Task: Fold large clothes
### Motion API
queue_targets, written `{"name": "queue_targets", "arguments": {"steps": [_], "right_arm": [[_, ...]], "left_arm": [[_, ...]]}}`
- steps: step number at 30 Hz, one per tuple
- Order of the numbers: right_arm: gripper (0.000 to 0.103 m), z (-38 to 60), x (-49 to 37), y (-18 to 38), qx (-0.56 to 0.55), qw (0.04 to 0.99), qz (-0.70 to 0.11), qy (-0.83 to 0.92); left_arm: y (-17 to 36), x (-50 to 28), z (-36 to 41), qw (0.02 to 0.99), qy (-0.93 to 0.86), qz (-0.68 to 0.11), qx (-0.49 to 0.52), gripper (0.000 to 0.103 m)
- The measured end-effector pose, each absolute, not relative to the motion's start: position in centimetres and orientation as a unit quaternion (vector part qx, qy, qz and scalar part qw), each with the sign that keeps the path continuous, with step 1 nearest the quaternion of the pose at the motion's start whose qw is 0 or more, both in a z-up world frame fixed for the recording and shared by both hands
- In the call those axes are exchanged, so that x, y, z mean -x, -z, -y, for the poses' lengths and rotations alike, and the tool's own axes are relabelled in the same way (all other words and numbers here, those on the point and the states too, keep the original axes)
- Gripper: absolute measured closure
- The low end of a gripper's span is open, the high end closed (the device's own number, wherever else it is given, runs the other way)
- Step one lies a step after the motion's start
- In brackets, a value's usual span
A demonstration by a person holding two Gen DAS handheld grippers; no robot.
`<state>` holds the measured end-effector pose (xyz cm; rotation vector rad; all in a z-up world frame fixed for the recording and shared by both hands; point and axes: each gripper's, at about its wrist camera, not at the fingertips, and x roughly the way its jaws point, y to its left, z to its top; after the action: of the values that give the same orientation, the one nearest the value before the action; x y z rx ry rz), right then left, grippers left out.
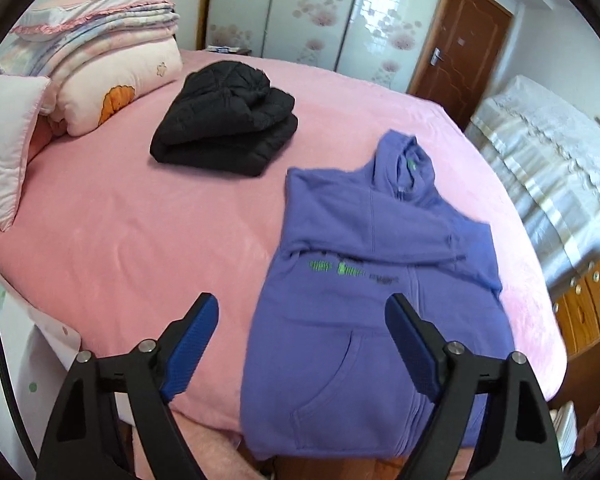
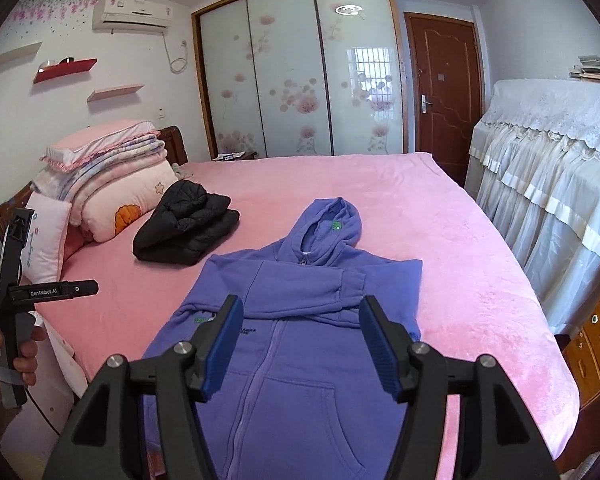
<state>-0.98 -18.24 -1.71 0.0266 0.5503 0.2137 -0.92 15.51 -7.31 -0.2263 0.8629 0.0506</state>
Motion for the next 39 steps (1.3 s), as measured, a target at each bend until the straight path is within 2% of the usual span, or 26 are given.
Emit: {"name": "queue_targets", "arguments": {"steps": [8,15,21,23,25,27,39], "right_arm": [[0.042,17.7,2.6,4.5,0.011,0.945,-0.309,-0.111],[0.042,18.9,4.2,9.4,0.038,0.926,-0.364,-0.090],[0.043,21.5,4.1,14.2,0.032,0.902,-0.424,-0.076],[0.043,22.6,3.9,15.6,0.027,0.895,-0.440,-0.066],[0.043,24.1,3.6,17.1,0.005,0.883,-0.464,-0.066],[0.043,25.6,3.4,18.8,-0.020,0.868,-0.491,-0.064],[0.043,28.4,3.3,25.4,-0.071,0.803,-0.585,-0.092]], "left_arm": [[12.8,4.3,-17.6,0.882,0.002,-0.461,0.102,0.019],[20.7,5.3,-20.2,0.839,0.005,-0.532,0.116,0.019],[25.5,5.0,-21.3,0.815,0.029,-0.560,0.149,0.019],[26.9,5.0,-21.2,0.805,0.040,-0.570,0.159,0.021],[28.3,4.8,-20.8,0.791,0.060,-0.583,0.174,0.033],[29.4,4.9,-20.4,0.783,0.072,-0.593,0.176,0.036],[34.3,4.5,-18.1,0.744,0.130,-0.628,0.188,0.038]]}}
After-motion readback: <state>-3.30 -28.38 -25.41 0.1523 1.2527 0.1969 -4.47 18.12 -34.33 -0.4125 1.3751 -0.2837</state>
